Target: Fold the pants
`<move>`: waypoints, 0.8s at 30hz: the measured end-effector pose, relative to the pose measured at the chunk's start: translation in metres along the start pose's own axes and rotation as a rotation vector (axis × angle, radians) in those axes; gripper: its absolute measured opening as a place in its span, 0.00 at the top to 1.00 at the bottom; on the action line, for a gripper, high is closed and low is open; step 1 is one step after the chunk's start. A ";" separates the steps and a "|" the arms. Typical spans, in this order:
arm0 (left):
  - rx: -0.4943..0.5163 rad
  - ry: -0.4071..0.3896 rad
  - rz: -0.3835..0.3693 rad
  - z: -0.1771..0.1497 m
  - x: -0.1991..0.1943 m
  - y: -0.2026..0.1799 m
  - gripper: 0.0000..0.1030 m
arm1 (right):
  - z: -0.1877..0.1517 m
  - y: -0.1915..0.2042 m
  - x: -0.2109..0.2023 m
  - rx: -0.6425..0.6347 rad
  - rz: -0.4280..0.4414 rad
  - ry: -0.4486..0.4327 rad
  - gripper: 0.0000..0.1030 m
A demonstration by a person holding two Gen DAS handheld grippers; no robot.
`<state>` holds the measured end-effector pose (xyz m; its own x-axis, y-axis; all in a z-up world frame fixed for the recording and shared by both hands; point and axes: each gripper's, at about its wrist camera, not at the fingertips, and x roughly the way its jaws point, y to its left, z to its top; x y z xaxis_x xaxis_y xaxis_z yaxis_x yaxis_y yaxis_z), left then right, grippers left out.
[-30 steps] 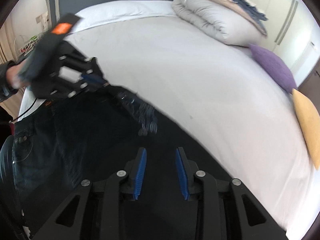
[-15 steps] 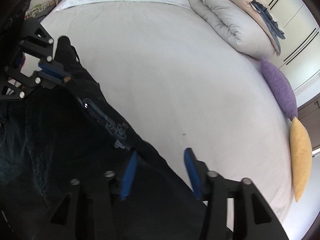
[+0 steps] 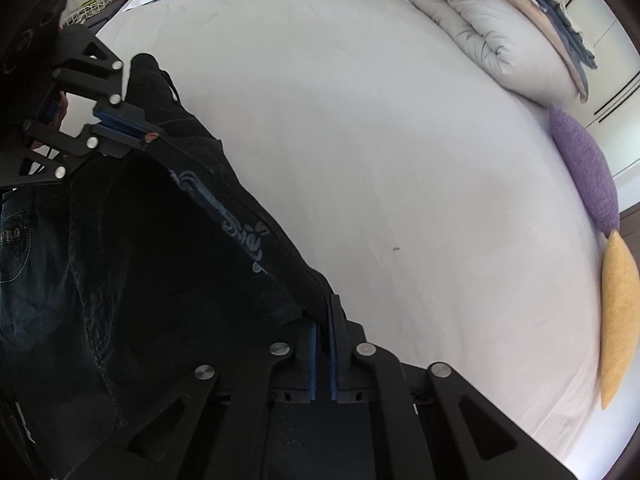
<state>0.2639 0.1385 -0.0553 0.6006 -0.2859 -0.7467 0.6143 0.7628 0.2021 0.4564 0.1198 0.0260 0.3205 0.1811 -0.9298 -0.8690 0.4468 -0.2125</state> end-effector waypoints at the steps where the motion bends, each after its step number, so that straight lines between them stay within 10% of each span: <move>1: -0.002 -0.001 -0.001 0.000 0.000 0.001 0.96 | 0.001 0.001 0.000 -0.018 -0.013 0.000 0.96; 12: 0.011 -0.005 0.020 0.000 -0.009 -0.009 0.96 | 0.004 0.049 -0.004 -0.250 -0.198 0.024 0.96; 19: 0.148 -0.010 0.069 -0.012 -0.028 -0.043 0.96 | -0.037 0.129 0.013 -0.826 -0.591 0.112 0.97; 24: 0.234 -0.006 0.087 -0.029 -0.045 -0.069 0.96 | -0.070 0.165 0.019 -1.059 -0.673 0.121 0.97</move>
<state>0.1793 0.1153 -0.0540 0.6589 -0.2294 -0.7164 0.6617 0.6298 0.4069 0.2931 0.1360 -0.0478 0.8284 0.0852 -0.5536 -0.4408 -0.5107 -0.7382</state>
